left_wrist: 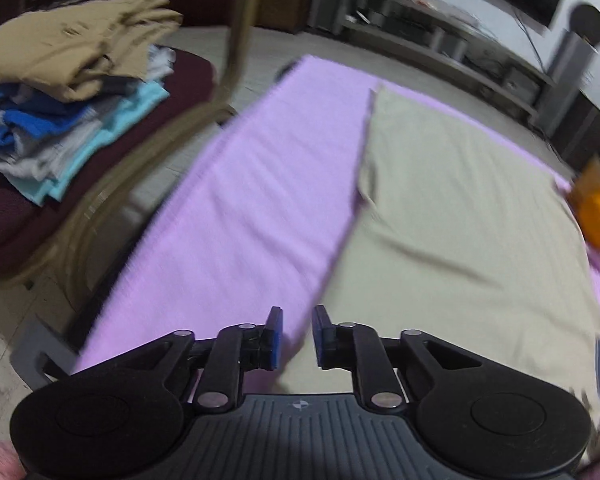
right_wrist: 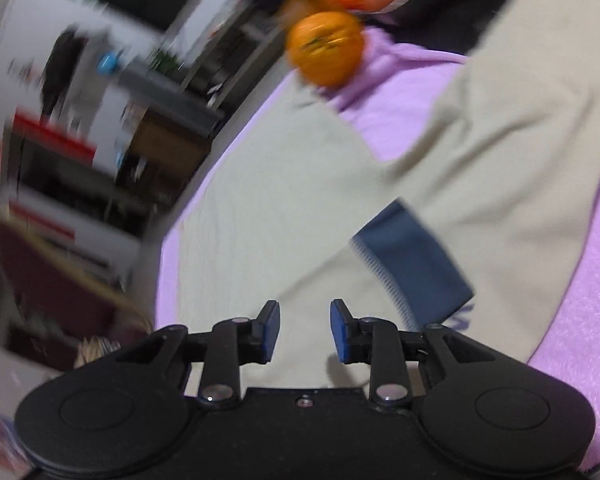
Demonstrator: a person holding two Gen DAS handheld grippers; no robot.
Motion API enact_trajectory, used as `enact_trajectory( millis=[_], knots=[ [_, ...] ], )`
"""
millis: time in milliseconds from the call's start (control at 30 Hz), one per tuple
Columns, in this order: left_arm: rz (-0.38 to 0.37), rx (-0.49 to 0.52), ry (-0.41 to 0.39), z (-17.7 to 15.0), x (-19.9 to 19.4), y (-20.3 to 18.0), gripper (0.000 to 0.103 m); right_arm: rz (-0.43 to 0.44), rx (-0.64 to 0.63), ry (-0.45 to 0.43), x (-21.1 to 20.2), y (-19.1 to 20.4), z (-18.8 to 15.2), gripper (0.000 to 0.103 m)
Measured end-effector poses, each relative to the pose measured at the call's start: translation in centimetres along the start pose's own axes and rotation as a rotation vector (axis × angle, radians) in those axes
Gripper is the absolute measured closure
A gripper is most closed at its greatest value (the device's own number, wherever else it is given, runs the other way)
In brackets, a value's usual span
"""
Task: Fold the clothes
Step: 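Grasp the 'Warm' sleeve cuff with the right gripper and fold it across the back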
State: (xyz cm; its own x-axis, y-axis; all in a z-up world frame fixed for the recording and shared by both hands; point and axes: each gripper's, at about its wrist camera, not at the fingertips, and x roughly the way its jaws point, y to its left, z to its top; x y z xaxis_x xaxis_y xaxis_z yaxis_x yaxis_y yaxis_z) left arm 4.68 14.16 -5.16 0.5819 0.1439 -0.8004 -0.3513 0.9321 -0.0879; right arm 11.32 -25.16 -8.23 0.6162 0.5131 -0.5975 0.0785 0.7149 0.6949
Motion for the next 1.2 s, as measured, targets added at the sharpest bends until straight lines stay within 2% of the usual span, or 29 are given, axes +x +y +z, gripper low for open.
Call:
enact_trajectory(
  millis=[100, 167, 233, 300, 367, 400, 467, 533, 667, 733, 767, 800, 833, 933, 1033, 1133, 1200],
  knots=[
    [0.053, 0.123, 0.011, -1.4, 0.5, -1.6, 0.093, -0.037, -0.185, 0.034, 1.5, 2.7, -2.4, 0.075],
    [0.088, 0.205, 0.018, -2.3, 0.8, -2.7, 0.083, -0.072, -0.324, 0.061, 2.4, 4.2, -4.1, 0.075],
    [0.141, 0.265, 0.016, -3.2, 0.2, -2.9, 0.081, -0.133, -0.484, 0.097, 3.0, 5.2, -6.1, 0.075],
    [0.189, 0.27, 0.024, -3.5, -0.3, -2.2, 0.078, -0.191, -0.643, 0.117, 2.7, 5.8, -7.8, 0.078],
    [0.215, 0.259, 0.019, -3.6, -0.9, -1.6, 0.077, -0.256, -0.71, 0.152, 1.6, 6.0, -8.7, 0.078],
    [0.214, 0.245, 0.007, -3.5, -1.2, -1.4, 0.084, -0.283, -0.708, 0.159, 0.9, 5.6, -8.8, 0.078],
    [0.211, 0.216, -0.017, -3.3, -1.8, -1.0, 0.089, -0.313, -0.646, 0.164, -0.5, 4.4, -8.4, 0.076],
    [0.209, 0.188, -0.04, -3.0, -2.5, -0.7, 0.088, -0.31, -0.529, 0.146, -2.2, 3.1, -7.5, 0.075],
    [0.203, 0.132, -0.088, -2.6, -3.7, 0.0, 0.087, -0.214, -0.259, 0.072, -4.4, 0.7, -4.9, 0.071],
    [0.158, 0.164, -0.086, -3.0, -3.6, -1.3, 0.085, -0.149, -0.11, 0.054, -4.7, -0.8, -4.1, 0.072],
    [0.133, 0.182, -0.084, -3.2, -3.5, -2.1, 0.085, -0.121, -0.051, 0.054, -4.5, -1.3, -3.9, 0.073],
    [0.109, 0.2, -0.083, -3.4, -3.4, -2.9, 0.084, -0.099, -0.01, 0.052, -4.2, -1.7, -3.7, 0.081],
    [0.085, 0.218, -0.081, -3.6, -3.3, -3.6, 0.084, -0.083, 0.01, 0.051, -3.8, -1.9, -3.8, 0.083],
    [0.012, 0.273, -0.076, -4.2, -3.0, -5.9, 0.084, -0.024, 0.012, 0.072, -2.4, -1.3, -4.1, 0.083],
    [-0.059, 0.333, -0.051, -5.1, -2.7, -7.9, 0.084, 0.022, -0.049, 0.126, -0.9, 0.1, -4.8, 0.083],
    [-0.116, 0.4, -0.005, -6.2, -2.2, -9.4, 0.083, -0.043, -0.186, 0.196, 0.8, 1.8, -6.1, 0.082],
    [-0.12, 0.408, -0.008, -6.5, -2.7, -9.4, 0.08, -0.082, -0.258, 0.218, 0.7, 2.5, -7.0, 0.086]
  ],
)
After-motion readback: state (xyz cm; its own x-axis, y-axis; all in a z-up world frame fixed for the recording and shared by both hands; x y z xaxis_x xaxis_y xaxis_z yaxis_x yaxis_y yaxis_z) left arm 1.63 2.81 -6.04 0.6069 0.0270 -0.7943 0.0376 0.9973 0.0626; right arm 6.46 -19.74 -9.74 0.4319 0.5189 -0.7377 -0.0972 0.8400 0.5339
